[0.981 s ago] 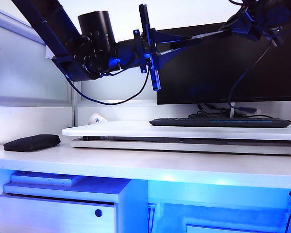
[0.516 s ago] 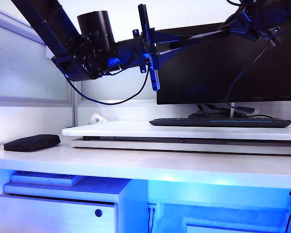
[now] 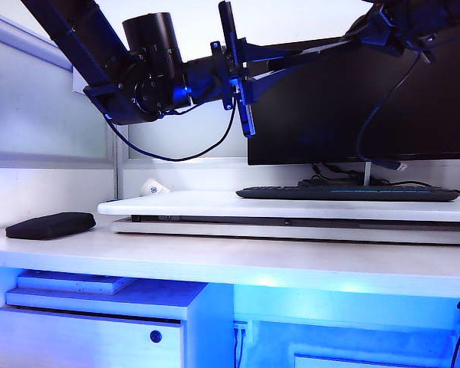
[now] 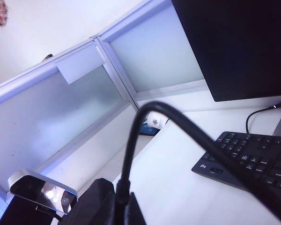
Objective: Unplug the data cable of the portable hard drive.
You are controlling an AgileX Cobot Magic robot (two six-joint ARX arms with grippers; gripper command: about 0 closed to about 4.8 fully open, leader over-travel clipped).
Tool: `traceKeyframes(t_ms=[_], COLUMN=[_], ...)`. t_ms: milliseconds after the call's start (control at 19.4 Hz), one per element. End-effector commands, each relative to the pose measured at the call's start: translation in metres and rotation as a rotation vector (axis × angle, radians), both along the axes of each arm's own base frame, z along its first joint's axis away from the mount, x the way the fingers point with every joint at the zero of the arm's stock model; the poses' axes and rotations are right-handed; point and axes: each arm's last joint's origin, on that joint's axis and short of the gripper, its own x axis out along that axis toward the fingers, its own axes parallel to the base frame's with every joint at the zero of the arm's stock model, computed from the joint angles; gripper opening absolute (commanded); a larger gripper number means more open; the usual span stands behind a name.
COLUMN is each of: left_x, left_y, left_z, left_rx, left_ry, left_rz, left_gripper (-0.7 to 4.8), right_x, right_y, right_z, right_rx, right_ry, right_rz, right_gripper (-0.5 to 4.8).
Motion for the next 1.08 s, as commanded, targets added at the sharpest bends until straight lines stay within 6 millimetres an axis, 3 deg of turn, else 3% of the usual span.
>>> traceKeyframes(t_ms=[52, 310, 826, 1084], left_x=[-0.004, -0.004, -0.003, 0.024], left_y=[0.001, 0.001, 0.001, 0.029], left_z=[0.003, 0.002, -0.001, -0.018], left_rx=[0.022, 0.034, 0.038, 0.094], left_ry=[-0.037, -0.026, -0.018, 0.062], left_rz=[-0.075, -0.087, -0.067, 0.18], left_gripper=[-0.06, -0.06, -0.06, -0.06], right_x=[0.003, 0.015, 0.055, 0.076], right_y=[-0.018, -0.043, -0.064, -0.074], right_z=[0.011, 0.009, 0.016, 0.009], right_rx=[0.002, -0.003, -0.009, -0.034], right_ry=[-0.065, -0.057, -0.046, -0.003], right_rz=[-0.151, -0.217, -0.245, -0.269], right_gripper=[-0.01, -0.01, -0.01, -0.01])
